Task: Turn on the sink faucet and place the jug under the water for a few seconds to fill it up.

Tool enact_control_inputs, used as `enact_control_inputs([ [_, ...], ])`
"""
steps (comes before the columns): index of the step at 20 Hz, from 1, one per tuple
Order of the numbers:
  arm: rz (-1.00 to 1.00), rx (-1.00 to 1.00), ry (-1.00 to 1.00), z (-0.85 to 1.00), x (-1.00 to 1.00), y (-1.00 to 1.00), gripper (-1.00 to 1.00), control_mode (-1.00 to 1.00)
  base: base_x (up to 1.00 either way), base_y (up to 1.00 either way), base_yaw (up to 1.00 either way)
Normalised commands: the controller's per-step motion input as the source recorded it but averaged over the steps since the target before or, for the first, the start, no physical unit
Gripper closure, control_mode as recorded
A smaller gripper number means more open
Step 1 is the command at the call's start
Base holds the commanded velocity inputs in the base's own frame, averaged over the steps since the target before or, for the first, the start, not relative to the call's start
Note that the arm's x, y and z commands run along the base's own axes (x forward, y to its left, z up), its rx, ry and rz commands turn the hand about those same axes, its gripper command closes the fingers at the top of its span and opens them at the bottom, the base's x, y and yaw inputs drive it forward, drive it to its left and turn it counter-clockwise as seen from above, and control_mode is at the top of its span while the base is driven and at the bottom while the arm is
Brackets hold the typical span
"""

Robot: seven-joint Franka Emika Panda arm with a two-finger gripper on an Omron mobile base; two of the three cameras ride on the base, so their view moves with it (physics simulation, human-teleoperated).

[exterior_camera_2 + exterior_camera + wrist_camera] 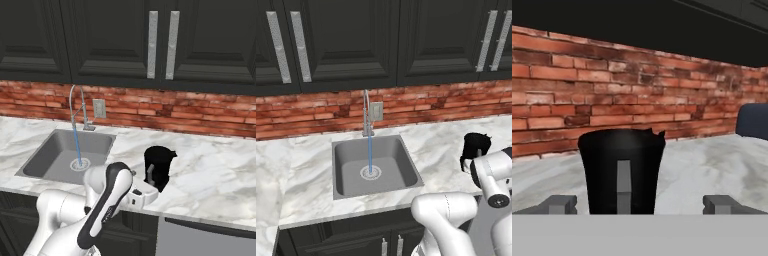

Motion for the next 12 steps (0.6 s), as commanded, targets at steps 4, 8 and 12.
enact_control_inputs([
  [4, 0.0, 0.0, 0.0, -0.11, 0.02, 0.0, -1.0, -1.0, 0.0, 0.0, 0.0],
  [8, 0.0, 0.0, 0.0, -0.13, 0.03, -0.09, -1.0, -1.0, 0.0, 0.0, 0.0],
  [12, 0.0, 0.0, 0.01, -0.09, 0.12, -0.04, -1.0, -1.0, 0.0, 0.0, 0.0],
])
